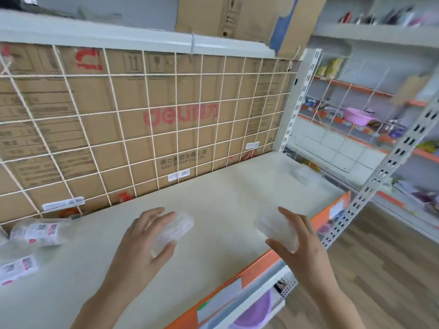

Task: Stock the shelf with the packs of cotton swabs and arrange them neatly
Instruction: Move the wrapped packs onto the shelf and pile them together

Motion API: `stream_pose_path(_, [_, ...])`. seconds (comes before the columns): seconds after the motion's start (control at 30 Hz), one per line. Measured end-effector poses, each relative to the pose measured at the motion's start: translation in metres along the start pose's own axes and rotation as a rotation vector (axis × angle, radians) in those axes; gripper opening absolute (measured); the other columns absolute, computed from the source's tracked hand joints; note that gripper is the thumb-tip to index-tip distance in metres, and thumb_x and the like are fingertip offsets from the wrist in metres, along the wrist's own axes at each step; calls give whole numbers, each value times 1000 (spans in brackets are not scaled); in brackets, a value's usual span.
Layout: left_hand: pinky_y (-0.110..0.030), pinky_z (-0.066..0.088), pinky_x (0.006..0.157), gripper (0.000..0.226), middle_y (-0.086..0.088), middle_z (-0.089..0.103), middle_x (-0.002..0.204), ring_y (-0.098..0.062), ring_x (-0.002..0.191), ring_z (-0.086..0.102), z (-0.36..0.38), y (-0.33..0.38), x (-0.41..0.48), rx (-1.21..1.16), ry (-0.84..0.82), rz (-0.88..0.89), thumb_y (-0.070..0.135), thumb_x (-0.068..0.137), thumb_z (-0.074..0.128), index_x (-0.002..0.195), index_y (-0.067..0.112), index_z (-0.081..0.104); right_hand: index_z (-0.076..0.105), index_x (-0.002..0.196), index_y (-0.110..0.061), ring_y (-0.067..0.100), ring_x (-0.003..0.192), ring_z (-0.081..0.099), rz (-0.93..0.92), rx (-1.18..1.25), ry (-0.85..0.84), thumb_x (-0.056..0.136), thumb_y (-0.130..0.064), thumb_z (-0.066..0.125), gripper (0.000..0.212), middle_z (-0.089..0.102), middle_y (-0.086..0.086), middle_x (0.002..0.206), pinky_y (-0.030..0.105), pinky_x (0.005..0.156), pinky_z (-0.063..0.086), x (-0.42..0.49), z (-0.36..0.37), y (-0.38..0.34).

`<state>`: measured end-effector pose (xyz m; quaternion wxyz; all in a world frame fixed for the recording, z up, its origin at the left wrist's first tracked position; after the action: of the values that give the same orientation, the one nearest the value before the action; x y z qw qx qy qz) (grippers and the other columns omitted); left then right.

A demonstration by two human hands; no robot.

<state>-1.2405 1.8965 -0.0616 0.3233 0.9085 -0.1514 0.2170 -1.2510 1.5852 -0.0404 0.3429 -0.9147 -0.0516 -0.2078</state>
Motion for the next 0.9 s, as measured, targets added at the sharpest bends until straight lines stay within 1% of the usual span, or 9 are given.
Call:
stream_pose_path(0.07, [-31, 42, 86, 45, 15, 43, 125, -7, 109, 47, 15, 3, 15, -7, -40, 54, 48, 80, 44, 124, 38, 48, 49, 129, -31, -8, 94, 42, 36, -13, 31, 74, -34, 76, 61, 49, -16, 114, 2, 71, 38, -2, -4, 11])
stream_pose_path(0.17, [-29, 42, 82, 44, 16, 42, 123, -5, 105, 46, 38, 14, 31, -21, -98, 129, 47, 80, 43, 123, 37, 47, 48, 129, -34, -4, 99, 45, 98, -26, 84, 73, -47, 65, 60, 49, -16, 114, 9, 68, 40, -11, -11, 25])
stream_pose_path(0.3, [-28, 44, 82, 43, 13, 42, 124, -7, 104, 46, 68, 29, 50, -15, -196, 244, 46, 81, 43, 122, 36, 46, 50, 127, -31, -27, 107, 30, 156, -64, 138, 77, -30, 74, 56, 47, -17, 115, -3, 77, 33, -14, -21, 44])
stream_pose_path(0.33, [-28, 44, 83, 43, 13, 43, 124, -7, 104, 47, 74, 31, 54, -17, -219, 264, 45, 81, 43, 123, 36, 46, 49, 126, -33, -28, 106, 29, 169, -74, 147, 77, -27, 75, 56, 47, -18, 115, -3, 76, 32, -13, -23, 48])
stream_pose_path(0.43, [-26, 42, 83, 43, 13, 43, 124, -7, 104, 46, 92, 35, 68, -22, -256, 291, 45, 81, 44, 123, 36, 46, 46, 125, -37, -16, 101, 36, 189, -91, 180, 78, -22, 75, 57, 46, -18, 115, 2, 73, 34, -2, -25, 61])
stream_pose_path(0.57, [-26, 42, 84, 43, 14, 43, 125, -6, 105, 46, 121, 38, 91, -53, -273, 288, 45, 80, 44, 122, 36, 47, 51, 129, -25, -3, 103, 42, 170, -116, 175, 78, -23, 75, 57, 47, -13, 118, 15, 77, 35, 31, -25, 91])
stream_pose_path(0.73, [-28, 43, 86, 44, 12, 44, 124, -9, 105, 49, 176, 43, 132, -85, -259, 212, 46, 80, 43, 122, 36, 47, 56, 124, -19, 17, 117, 47, 142, -171, 96, 72, -15, 80, 57, 55, -4, 126, 32, 90, 41, 85, -28, 147])
stream_pose_path(0.83, [-29, 41, 88, 47, 8, 49, 123, -8, 107, 47, 213, 48, 159, -86, -234, 139, 47, 80, 41, 123, 31, 53, 57, 125, -19, 22, 124, 46, 160, -240, -52, 70, -11, 80, 60, 53, -3, 131, 24, 98, 30, 121, -35, 186])
stream_pose_path(0.9, [-29, 40, 89, 48, 6, 49, 123, -10, 107, 47, 240, 52, 178, -65, -231, 112, 46, 80, 41, 123, 29, 54, 51, 130, -25, 15, 131, 39, 190, -262, -216, 76, -8, 74, 61, 43, -14, 133, 12, 98, 18, 141, -36, 213])
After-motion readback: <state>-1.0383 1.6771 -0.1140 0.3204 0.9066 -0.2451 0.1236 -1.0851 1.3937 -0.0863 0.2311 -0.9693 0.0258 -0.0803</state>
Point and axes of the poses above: each hand's wrist, its own x-axis towards the middle knuckle, its own z-axis out of the palm, y = z × x, the point moved 5 cm from there along x, towards the middle knuckle
